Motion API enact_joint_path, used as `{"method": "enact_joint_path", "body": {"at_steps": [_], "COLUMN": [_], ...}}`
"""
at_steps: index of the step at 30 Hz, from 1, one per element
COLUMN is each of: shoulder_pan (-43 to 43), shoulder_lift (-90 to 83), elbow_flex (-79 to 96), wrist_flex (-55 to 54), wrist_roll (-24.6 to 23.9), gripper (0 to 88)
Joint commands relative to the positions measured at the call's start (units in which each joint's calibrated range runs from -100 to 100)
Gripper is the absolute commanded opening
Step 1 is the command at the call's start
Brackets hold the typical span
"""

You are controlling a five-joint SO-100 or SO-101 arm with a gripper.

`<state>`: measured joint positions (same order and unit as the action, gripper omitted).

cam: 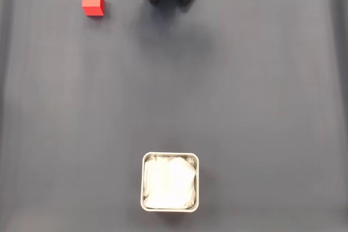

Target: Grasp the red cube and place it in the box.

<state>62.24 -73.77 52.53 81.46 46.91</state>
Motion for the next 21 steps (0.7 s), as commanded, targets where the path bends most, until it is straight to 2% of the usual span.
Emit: {"method": "enact_joint_path", "body": {"at_steps": [1, 21], "shoulder_pan": [1.32, 3.53], "shoulder_lift": [-0.92, -2.31], "elbow_flex": [-0.07, 2.12], "wrist_flex": [0.67, 0.67], "wrist_roll": [0.39, -1.61], "gripper": [0.0, 0.7]}}
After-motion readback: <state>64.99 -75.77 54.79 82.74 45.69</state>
